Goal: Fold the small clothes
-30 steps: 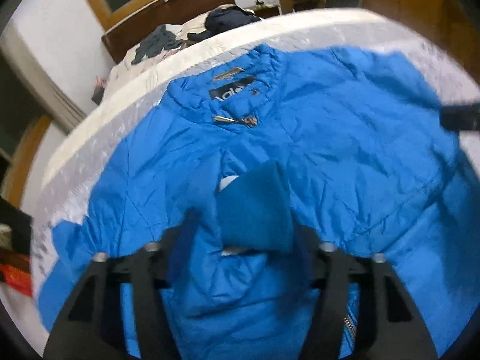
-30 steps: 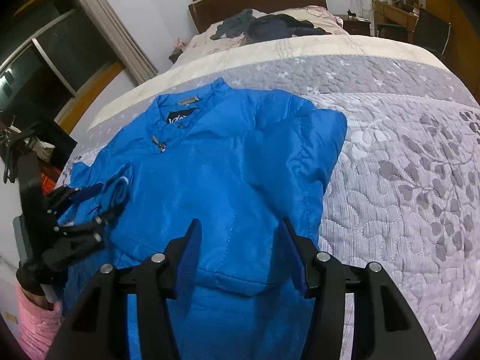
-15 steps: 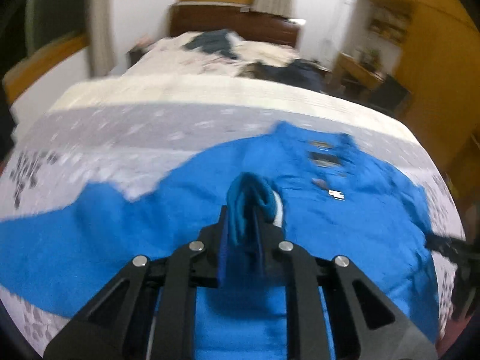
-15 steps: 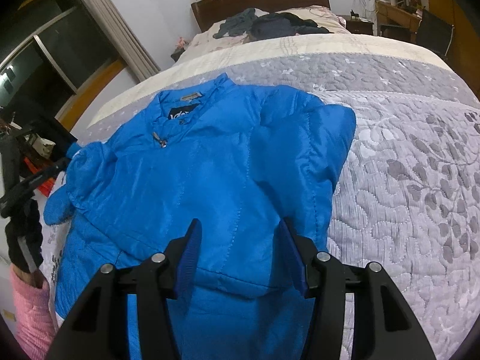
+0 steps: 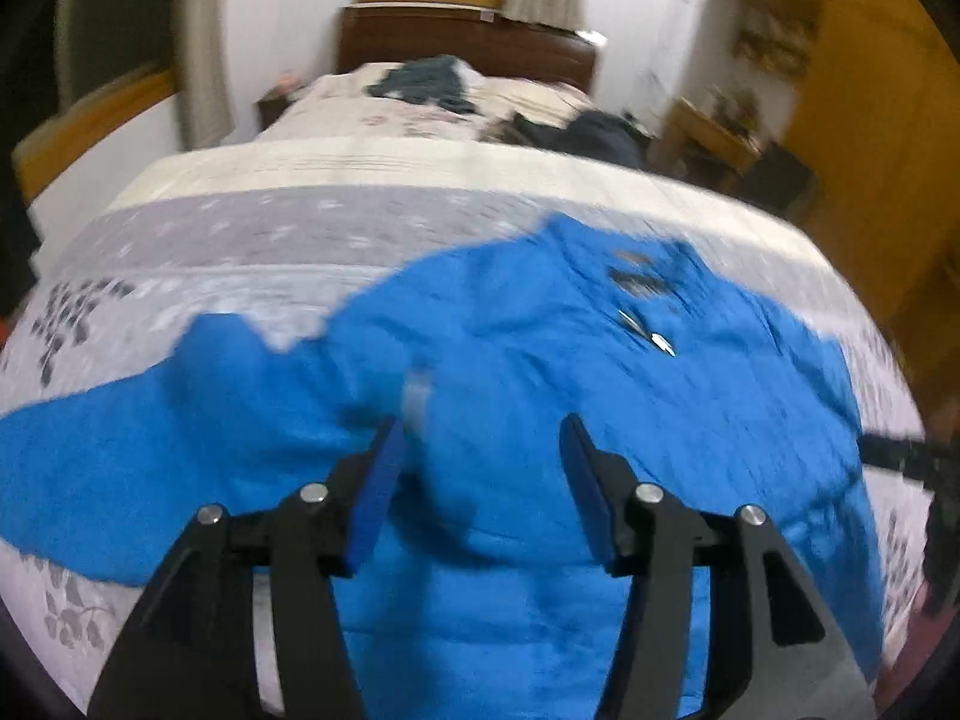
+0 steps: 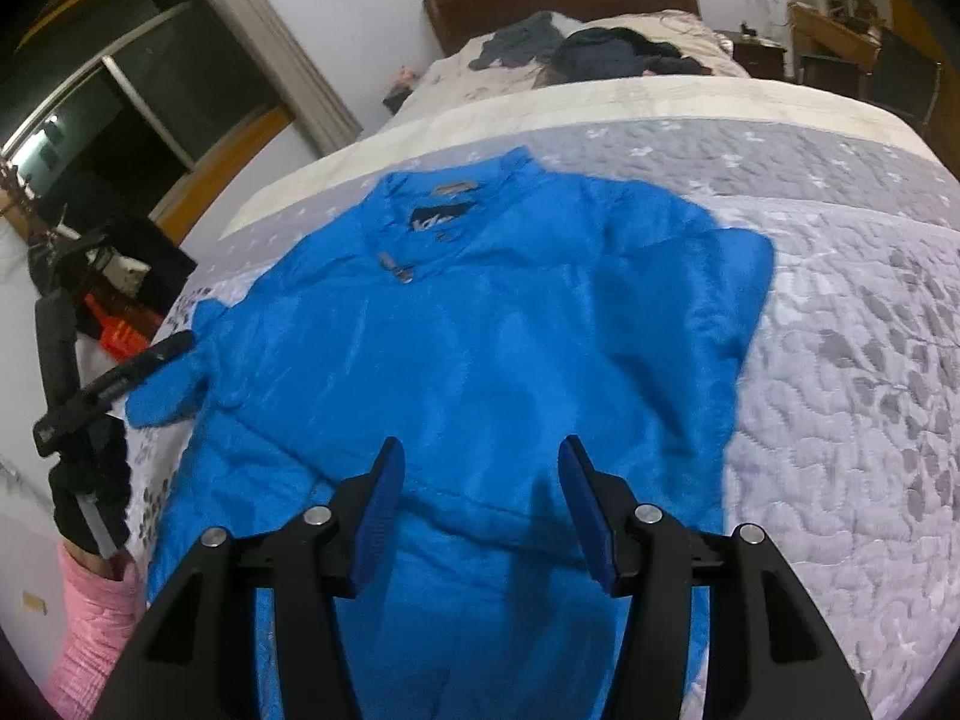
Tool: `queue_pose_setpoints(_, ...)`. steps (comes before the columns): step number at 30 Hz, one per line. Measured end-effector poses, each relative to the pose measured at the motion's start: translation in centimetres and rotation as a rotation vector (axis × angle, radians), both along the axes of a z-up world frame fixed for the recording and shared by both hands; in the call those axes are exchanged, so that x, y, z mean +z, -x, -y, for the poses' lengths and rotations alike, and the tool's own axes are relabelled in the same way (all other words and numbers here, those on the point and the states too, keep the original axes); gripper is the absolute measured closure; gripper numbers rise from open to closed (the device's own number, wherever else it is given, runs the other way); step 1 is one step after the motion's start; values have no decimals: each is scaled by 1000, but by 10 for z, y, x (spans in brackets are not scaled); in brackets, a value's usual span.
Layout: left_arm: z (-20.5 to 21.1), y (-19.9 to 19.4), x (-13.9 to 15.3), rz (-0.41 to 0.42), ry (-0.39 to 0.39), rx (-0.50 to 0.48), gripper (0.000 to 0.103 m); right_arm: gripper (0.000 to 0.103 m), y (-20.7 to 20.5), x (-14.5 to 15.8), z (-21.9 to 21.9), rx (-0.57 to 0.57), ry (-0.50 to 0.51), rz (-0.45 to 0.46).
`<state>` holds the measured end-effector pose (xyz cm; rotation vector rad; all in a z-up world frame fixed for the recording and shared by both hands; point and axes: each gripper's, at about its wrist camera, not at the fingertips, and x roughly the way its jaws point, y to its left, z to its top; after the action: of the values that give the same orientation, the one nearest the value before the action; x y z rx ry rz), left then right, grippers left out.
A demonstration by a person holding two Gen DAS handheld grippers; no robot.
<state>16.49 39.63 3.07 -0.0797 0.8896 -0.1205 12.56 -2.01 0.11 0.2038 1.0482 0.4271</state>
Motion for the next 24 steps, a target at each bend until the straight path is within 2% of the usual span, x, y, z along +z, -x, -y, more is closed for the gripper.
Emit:
queue_pose_setpoints(2,19,-5,-11,-33,-20,-52,49,48,-5,-6,-6,5,23,-17)
queue_pose_setpoints(6,30,-24,-40,-82,-88,-40,50,50,-22,-28,-7,-17,34,-71)
queue_pose_setpoints(11,25,-42,-56,-67,-114,-14,50,51,-34,-51,-4,-21,1,-98)
queue_pose_setpoints(15,25,-43,-55,-55,-130,-16,49,51,-32,-49,-1,-22,-13,-86)
queue_pose_setpoints(17,21,-39,-49,-58,-102,-20,49,51,-26,-42,0,-26,-15,-72)
queue_pose_setpoints(19,11,-28,-36,-53,-34,-17,47,49,-20,-32,1,-21,-27,-57)
queue_pose_setpoints(21,-5,-11,-20,-32,26,-9,38,48,-11,-18,0,-10,-35,-31)
queue_pose_setpoints(24,-39,22,-3,-2,46,37,31,46,1,-5,-4,11,-32,-9)
